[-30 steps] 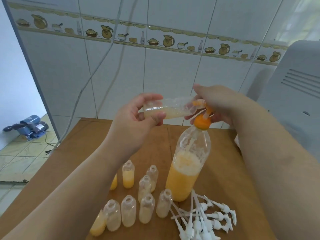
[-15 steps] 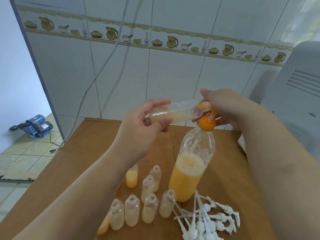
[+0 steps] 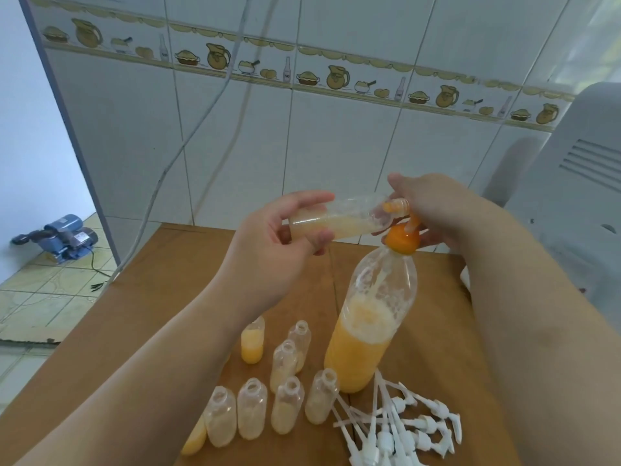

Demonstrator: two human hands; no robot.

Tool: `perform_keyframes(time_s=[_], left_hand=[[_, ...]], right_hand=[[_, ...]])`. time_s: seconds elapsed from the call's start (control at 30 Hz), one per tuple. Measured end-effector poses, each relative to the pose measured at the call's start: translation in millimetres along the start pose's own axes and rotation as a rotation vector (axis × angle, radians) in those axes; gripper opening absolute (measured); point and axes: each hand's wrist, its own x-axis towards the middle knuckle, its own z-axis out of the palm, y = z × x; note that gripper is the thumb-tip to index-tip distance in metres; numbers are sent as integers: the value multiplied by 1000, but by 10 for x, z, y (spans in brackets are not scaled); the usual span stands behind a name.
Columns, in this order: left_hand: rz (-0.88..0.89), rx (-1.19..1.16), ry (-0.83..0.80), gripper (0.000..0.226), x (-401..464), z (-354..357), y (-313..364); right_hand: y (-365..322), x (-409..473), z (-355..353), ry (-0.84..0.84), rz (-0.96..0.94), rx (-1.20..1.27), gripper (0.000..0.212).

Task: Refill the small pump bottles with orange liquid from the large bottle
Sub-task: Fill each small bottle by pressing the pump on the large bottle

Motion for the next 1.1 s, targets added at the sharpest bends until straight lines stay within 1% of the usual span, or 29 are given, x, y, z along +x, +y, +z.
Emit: perform_keyframes(time_s=[0.07, 0.17, 0.27, 0.33, 0.4, 0.5, 0.63, 0.73, 0.8, 0.87, 0.93, 1.0, 1.1], left_hand=[[-21, -3, -6, 34, -6, 2, -46], [-56, -4, -6, 35, -26, 11, -80], [-41, -19, -14, 35, -20, 12, -37], [-21, -23, -19, 35, -1, 3, 11], [-12, -22, -15, 35, 11, -11, 26], [-29, -10, -13, 34, 12, -15, -37], [-64, -20, -23, 35, -17, 5, -77], [-43, -22, -32, 35, -5, -13, -26], [-22, -19, -29, 35, 7, -30, 13], [-8, -9, -21, 35, 16, -33, 19], [-22, -3, -13, 35, 20, -25, -17], [-46, 2, -15, 35, 17, -14, -55], [-57, -8, -16, 36, 1, 4, -66]], right_hand=[[28, -4, 60, 29, 7, 25, 42], [50, -35, 100, 30, 12, 4, 45], [18, -29, 27, 27, 19, -14, 48], [3, -2, -27, 17, -13, -15, 51], [30, 28, -33, 10, -47, 11, 49], [81, 49, 53, 26, -44, 41, 47], [88, 6, 66, -9, -28, -4, 50], [41, -32, -6, -50, -34, -9, 46], [8, -38, -23, -37, -67, -10, 42], [2, -1, 5, 4, -66, 3, 43], [5, 42, 55, 30, -59, -54, 45], [9, 45, 98, 36, -59, -106, 43], [43, 21, 83, -9, -71, -158, 37]])
